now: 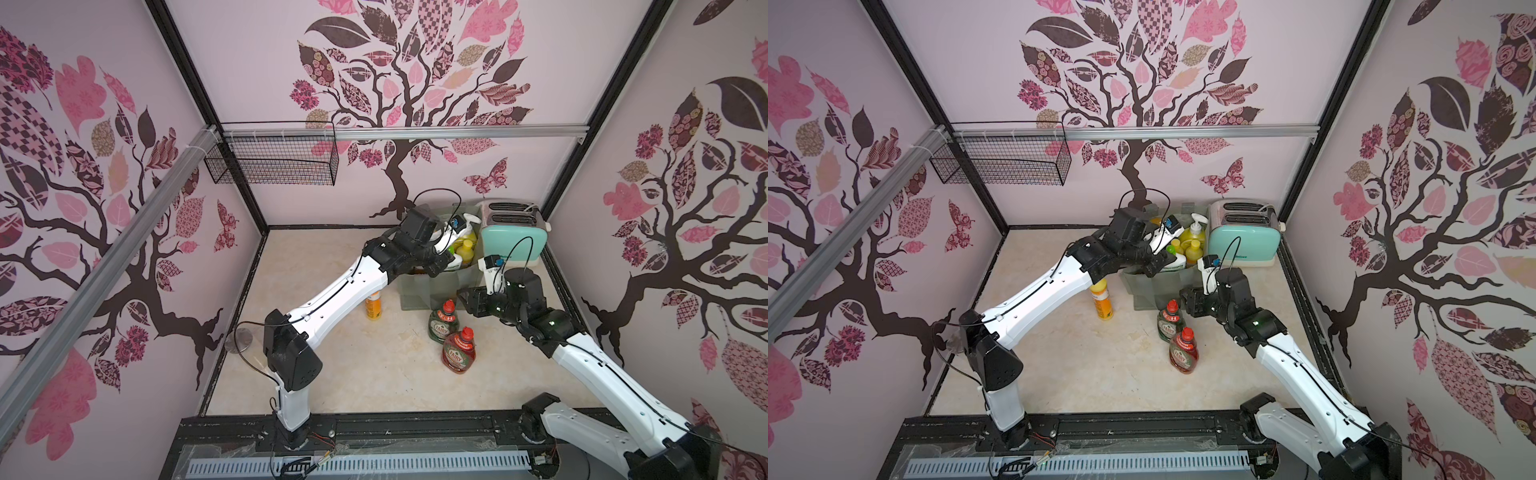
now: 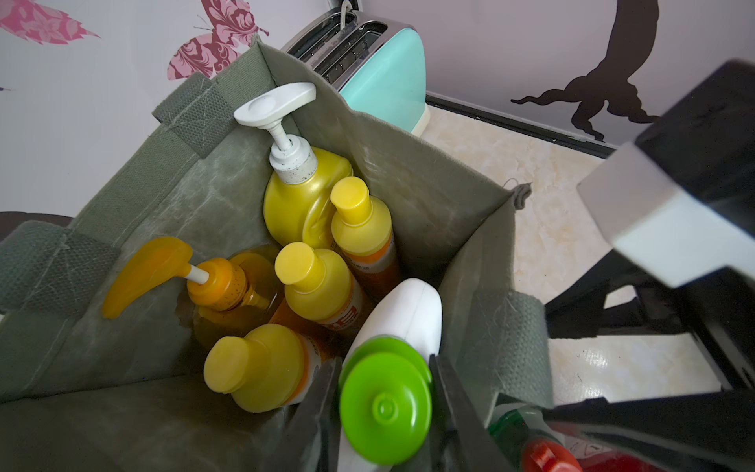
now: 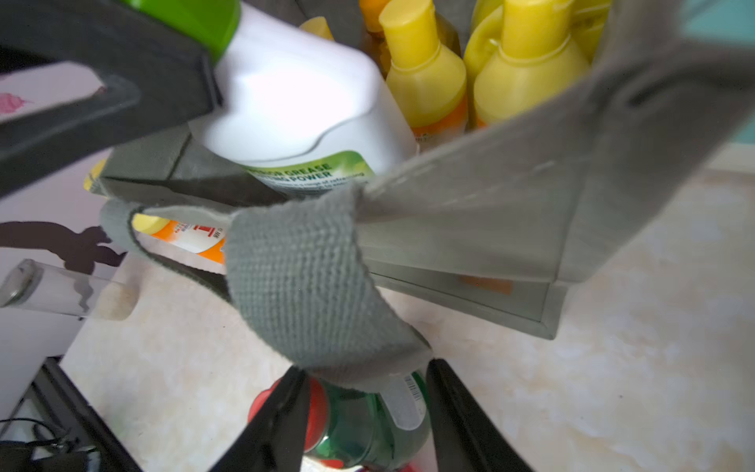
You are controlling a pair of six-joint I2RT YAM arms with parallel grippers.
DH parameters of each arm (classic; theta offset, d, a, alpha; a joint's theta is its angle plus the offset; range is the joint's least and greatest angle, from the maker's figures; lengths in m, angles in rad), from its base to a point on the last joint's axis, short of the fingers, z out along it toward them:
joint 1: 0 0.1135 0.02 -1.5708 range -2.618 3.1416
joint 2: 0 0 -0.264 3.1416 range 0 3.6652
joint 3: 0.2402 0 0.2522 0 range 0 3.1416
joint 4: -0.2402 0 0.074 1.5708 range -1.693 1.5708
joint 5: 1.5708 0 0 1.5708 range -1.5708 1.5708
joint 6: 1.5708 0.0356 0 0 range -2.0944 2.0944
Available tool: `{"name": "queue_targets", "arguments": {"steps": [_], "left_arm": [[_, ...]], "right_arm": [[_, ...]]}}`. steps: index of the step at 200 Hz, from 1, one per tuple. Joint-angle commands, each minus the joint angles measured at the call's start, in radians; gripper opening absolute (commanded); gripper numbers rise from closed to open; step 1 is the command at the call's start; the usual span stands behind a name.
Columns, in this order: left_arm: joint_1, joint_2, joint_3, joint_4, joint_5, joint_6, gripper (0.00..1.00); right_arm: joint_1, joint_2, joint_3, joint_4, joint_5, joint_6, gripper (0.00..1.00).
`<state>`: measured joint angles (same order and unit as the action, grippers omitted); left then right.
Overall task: Pack dish soap into the shopping bag
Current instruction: Place the bottle of dish soap in the shopping bag.
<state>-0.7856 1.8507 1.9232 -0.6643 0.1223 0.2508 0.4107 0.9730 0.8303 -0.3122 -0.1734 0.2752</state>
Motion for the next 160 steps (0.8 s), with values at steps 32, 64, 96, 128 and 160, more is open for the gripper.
{"name": "queue_targets", "arguments": {"steps": [32,64,96,128,160], "left_arm": [[0.005,-0.011,-0.063,0.149,0.045,-0.030,0.00],[0.005,-0.009,-0.094,0.167,0.062,-0.048,0.00],[0.005,0.000,-0.106,0.167,0.073,-0.055,0.00],[0.004,0.016,-0.104,0.160,0.066,-0.053,0.00],[0.005,0.017,-0.097,0.163,0.066,-0.057,0.00]], "right_arm": [[-0.003,-0.081,0.035,-0.065,-0.008,-0.019,0.18],[-0.003,-0.119,0.066,-0.105,-0.012,-0.020,0.03],[-0.003,-0.131,0.086,-0.119,-0.016,-0.021,0.14],[-0.003,-0.119,0.084,-0.102,-0.010,-0.018,0.36],[-0.003,-0.071,0.100,-0.060,-0.057,-0.002,0.56]]}}
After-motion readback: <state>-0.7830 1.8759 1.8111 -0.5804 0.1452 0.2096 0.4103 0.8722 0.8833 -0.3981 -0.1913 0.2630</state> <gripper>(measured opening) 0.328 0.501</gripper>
